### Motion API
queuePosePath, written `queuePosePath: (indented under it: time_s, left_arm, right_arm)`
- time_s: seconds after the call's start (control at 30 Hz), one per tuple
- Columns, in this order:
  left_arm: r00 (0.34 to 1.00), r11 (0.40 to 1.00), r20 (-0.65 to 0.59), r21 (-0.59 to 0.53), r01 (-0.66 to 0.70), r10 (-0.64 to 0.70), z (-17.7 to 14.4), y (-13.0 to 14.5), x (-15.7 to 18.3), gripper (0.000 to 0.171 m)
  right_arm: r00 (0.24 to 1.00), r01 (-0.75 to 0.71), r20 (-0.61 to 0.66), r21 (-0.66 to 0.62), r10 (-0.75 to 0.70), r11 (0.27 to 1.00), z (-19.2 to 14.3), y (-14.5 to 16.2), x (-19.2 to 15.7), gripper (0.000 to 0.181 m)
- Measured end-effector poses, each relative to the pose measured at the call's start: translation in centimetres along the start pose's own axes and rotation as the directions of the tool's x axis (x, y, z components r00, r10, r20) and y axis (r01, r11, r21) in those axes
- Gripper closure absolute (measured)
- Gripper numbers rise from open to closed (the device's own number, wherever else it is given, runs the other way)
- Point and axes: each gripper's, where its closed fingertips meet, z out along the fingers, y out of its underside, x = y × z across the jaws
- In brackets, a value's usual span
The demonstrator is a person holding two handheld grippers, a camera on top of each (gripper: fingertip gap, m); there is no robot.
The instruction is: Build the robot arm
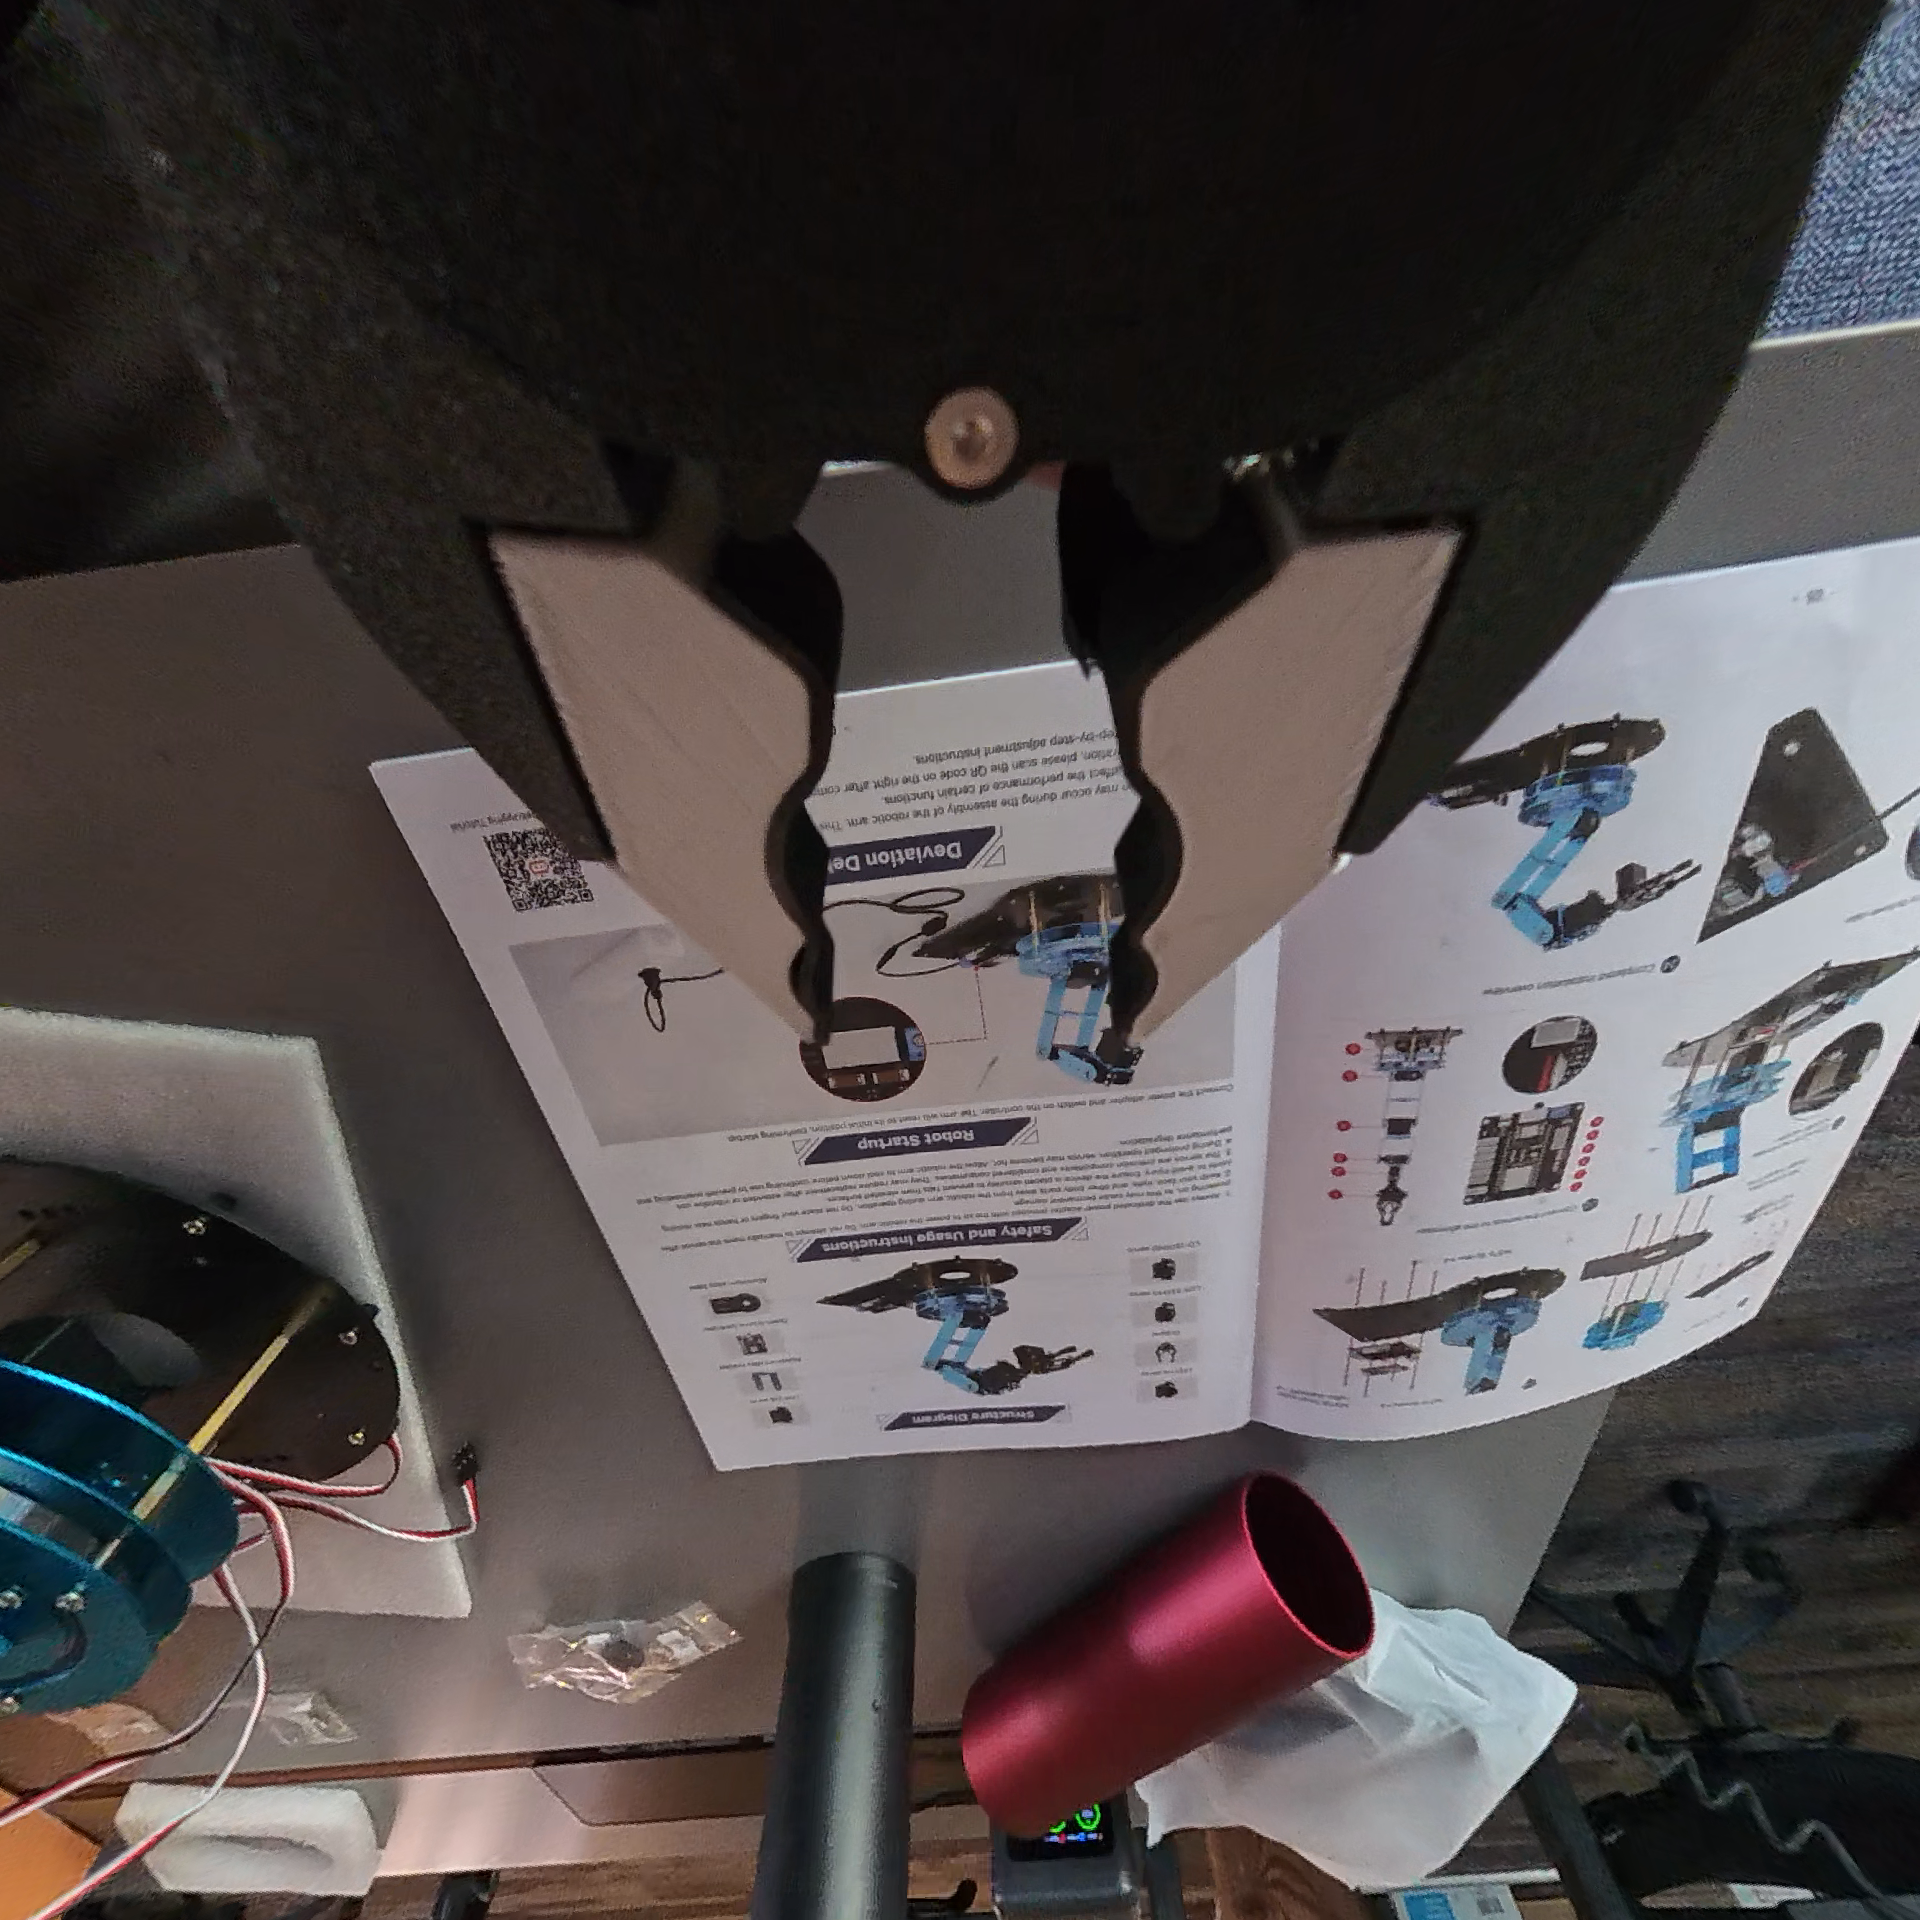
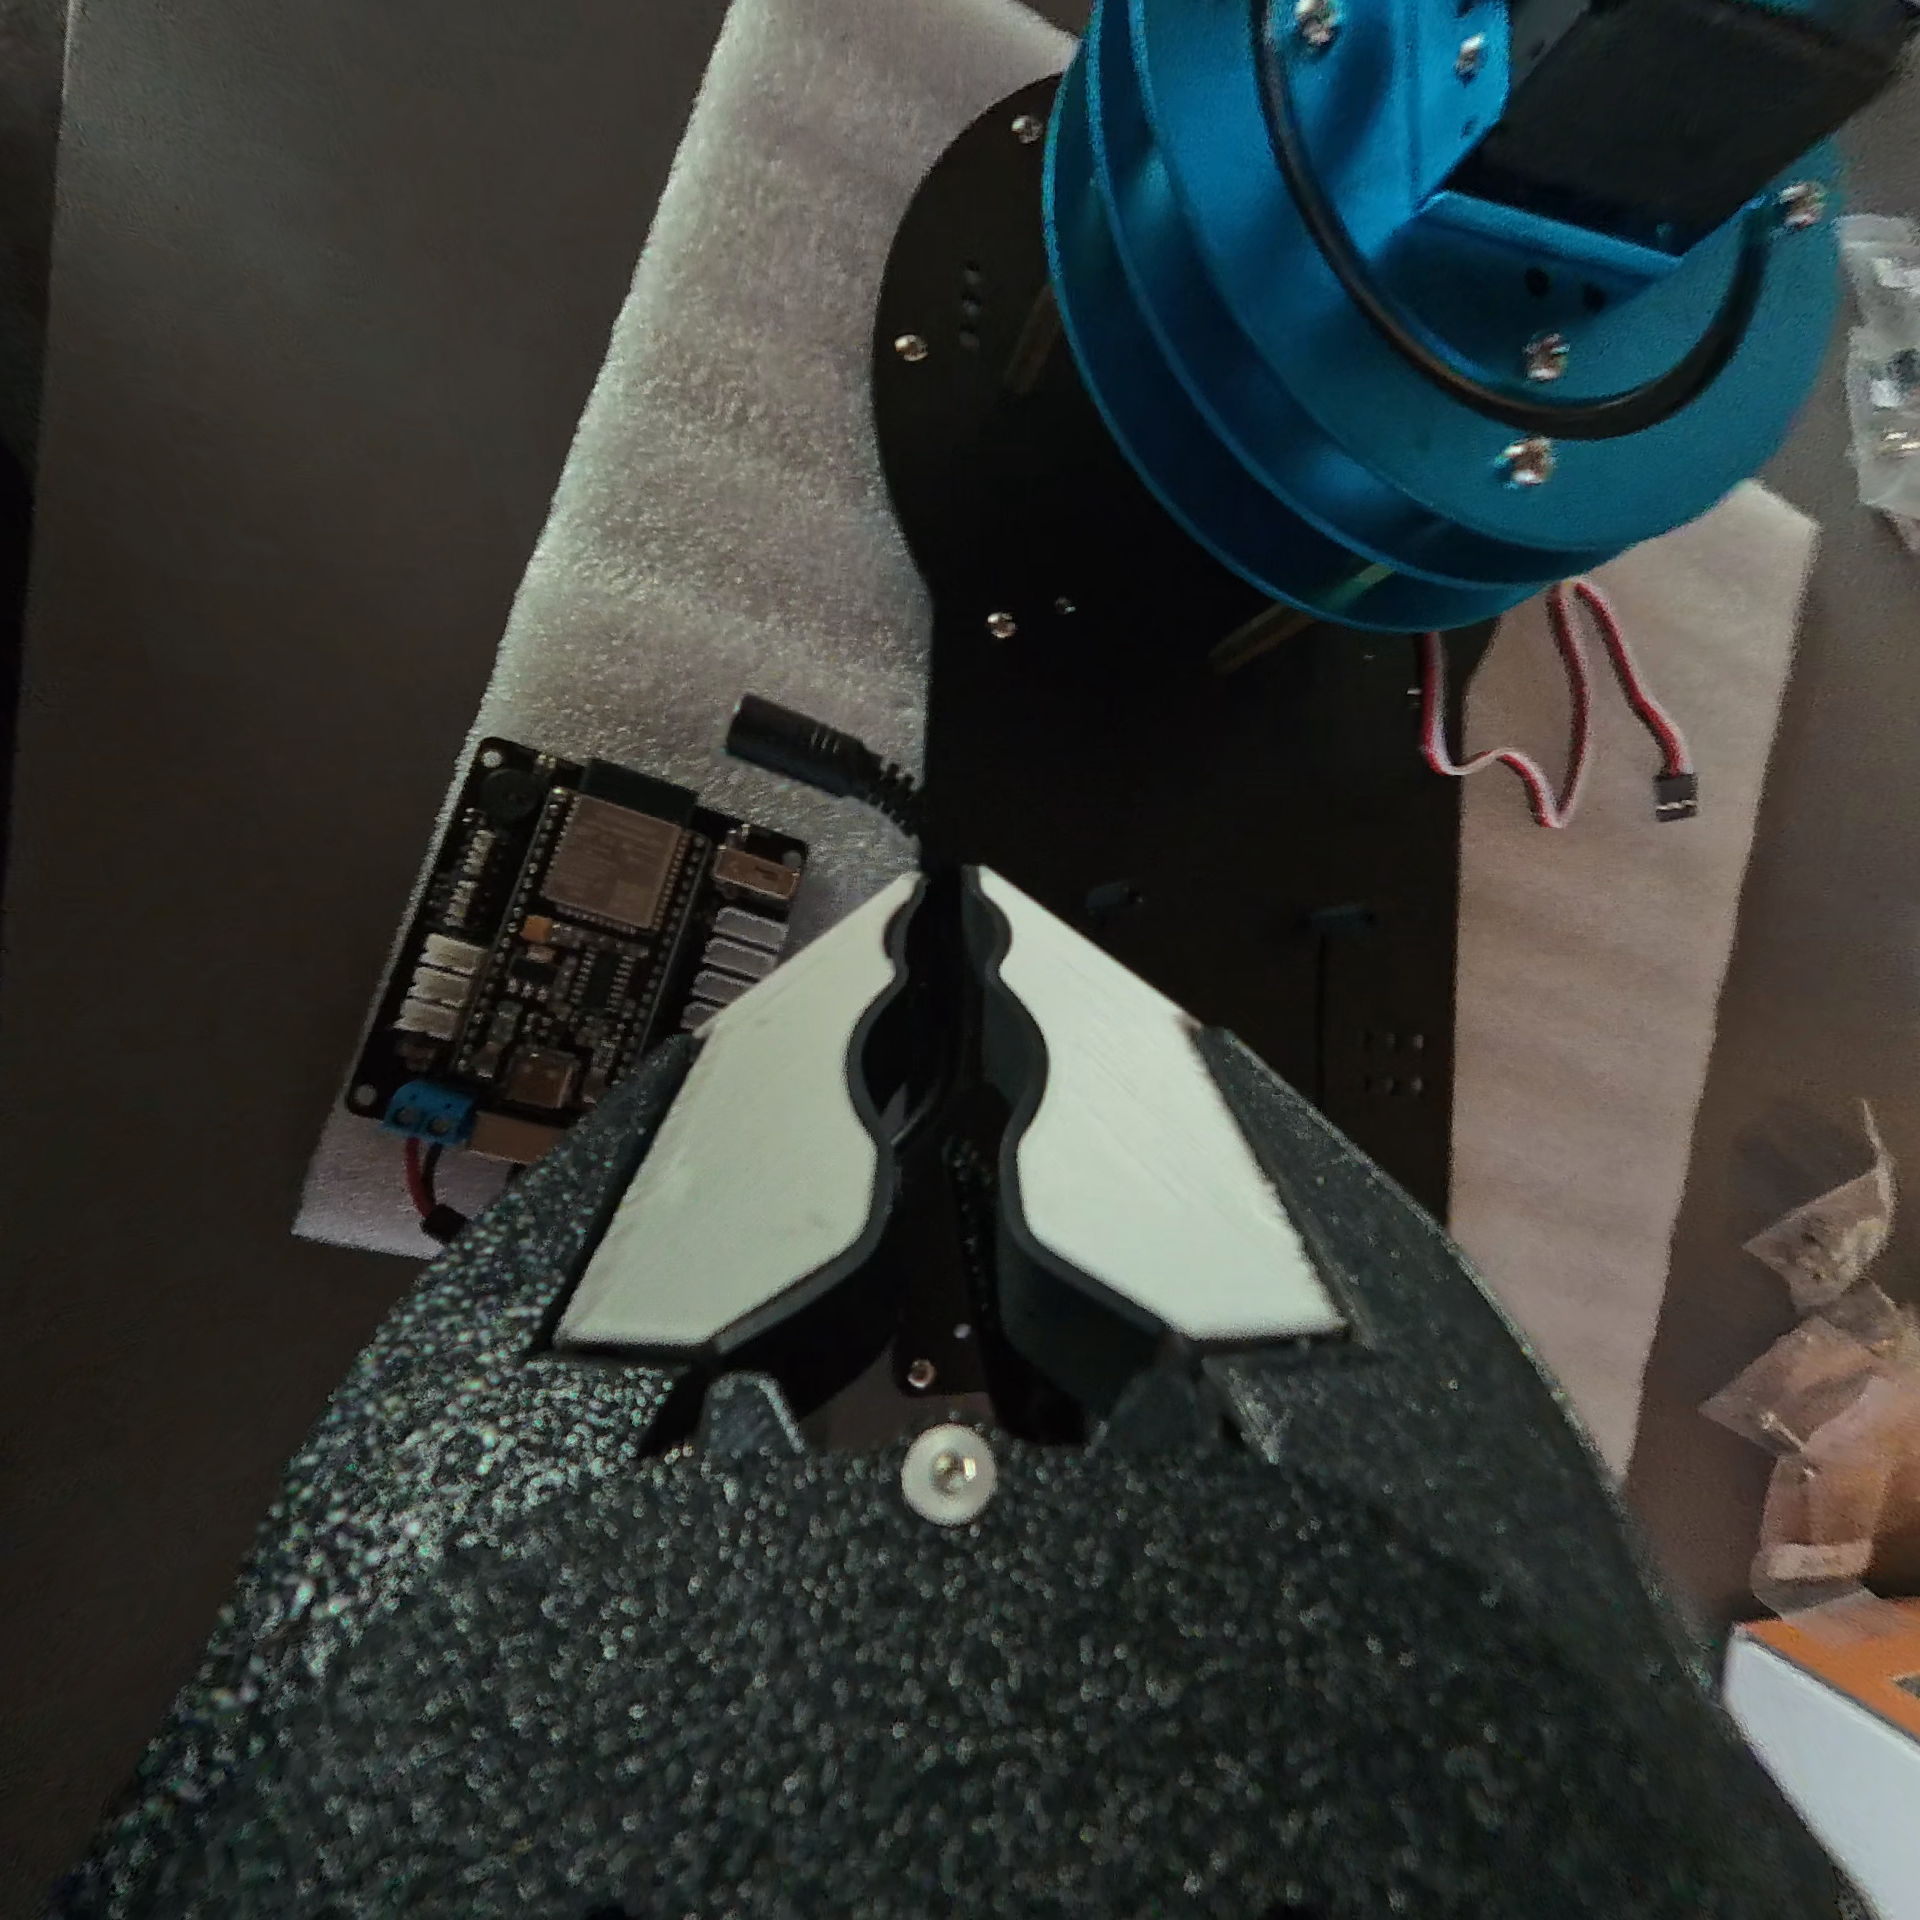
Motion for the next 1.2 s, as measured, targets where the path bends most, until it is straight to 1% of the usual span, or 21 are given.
queuePosePath:
  time_s: [0.1,0.23,0.37,0.47,0.5,0.63,0.77,0.93,1.0,1.2]
  left_arm:
    - [0.999,1.0,-0.031,-0.008,-0.025,0.025,0.3,0.1,0.4,0.118]
    - [0.999,0.999,-0.009,-0.021,-0.046,0.046,0.5,0.4,-0.1,0.117]
    - [1.0,1.0,-0.012,-0.013,-0.008,0.008,0.4,0.4,-0.4,0.118]
    - [1.0,1.0,-0.027,-0.011,0.005,-0.005,0.5,0.5,-0.1,0.118]
    - [1.0,1.0,-0.029,-0.014,-0.003,0.003,0.5,0.5,0.0,0.118]
    - [0.999,0.999,-0.027,-0.02,-0.043,0.042,0.8,0.3,0.4,0.118]
    - [0.998,0.999,-0.041,-0.011,-0.051,0.051,1.0,-0.3,1.0,0.118]
    - [0.997,0.998,-0.052,-0.018,-0.061,0.06,1.3,-0.3,1.7,0.117]
    - [0.996,0.997,-0.05,-0.02,-0.069,0.068,1.4,-0.3,2.0,0.118]
    - [0.997,0.998,-0.042,-0.007,-0.068,0.067,1.3,-0.8,2.0,0.118]
  right_arm:
    - [0.999,-0.024,-0.024,0.03,0.025,0.999,-0.9,-0.5,0.7,0.178]
    - [0.997,-0.046,-0.059,0.059,0.05,0.997,-1.6,-1.0,1.6,0.176]
    - [0.988,-0.075,-0.131,0.06,0.083,0.995,-2.0,-0.7,2.9,0.178]
    - [0.968,-0.137,-0.199,0.09,0.152,0.986,-3.0,-0.2,4.3,0.179]
    - [0.958,-0.159,-0.225,0.11,0.181,0.981,-3.5,0.0,4.9,0.179]
    - [0.923,-0.25,-0.254,0.178,0.29,0.952,-4.7,0.9,5.7,0.179]
    - [0.876,-0.317,-0.321,0.181,0.36,0.931,-5.1,2.6,6.4,0.179]
    - [0.794,-0.424,-0.394,0.188,0.463,0.886,-5.6,5.1,6.9,0.178]
    - [0.772,-0.443,-0.403,0.213,0.491,0.871,-5.9,5.6,6.9,0.178]
    - [0.678,-0.539,-0.455,0.227,0.577,0.811,-6.6,8.1,7.1,0.178]
